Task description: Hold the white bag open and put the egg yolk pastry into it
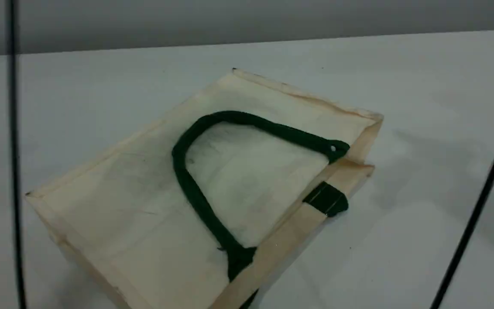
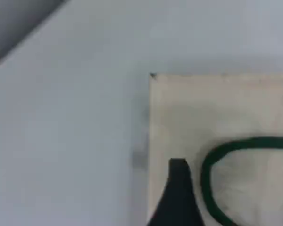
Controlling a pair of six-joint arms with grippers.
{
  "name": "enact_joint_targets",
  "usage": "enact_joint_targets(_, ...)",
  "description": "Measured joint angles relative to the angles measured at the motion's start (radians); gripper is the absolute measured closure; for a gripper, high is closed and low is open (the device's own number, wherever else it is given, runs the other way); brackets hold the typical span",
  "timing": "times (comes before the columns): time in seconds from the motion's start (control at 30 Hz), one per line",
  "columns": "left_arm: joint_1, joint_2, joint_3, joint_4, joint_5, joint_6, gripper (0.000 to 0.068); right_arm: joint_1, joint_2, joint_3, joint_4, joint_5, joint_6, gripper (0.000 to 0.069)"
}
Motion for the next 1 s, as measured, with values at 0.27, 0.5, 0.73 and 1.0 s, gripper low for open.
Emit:
enact_joint_targets(0.27,0.0,-0.227,0.0,0.041,0.0,-0.055,0.0156,0.0,-0.222,0.0,-0.255,0.083,0.248,0.0111)
enact_joint_targets(0.5,0.0,-0.435,0.06,0.051,-0.002,-0.064,0.0156,0.0,-0.426,0.0,-0.452,0.236,0.435,0.0111)
enact_joint_targets(0.73,0.0,-0.685,0.249,0.066,-0.004,-0.06,0.0156,0.0,-0.64,0.0,-0.491,0.38,0.462,0.0111)
enact_joint_targets(1.0,0.0,-0.997,0.537,0.066,-0.005,-0.065,0.0156,0.0,-0.816,0.0,-0.466,0.52,0.461,0.0111)
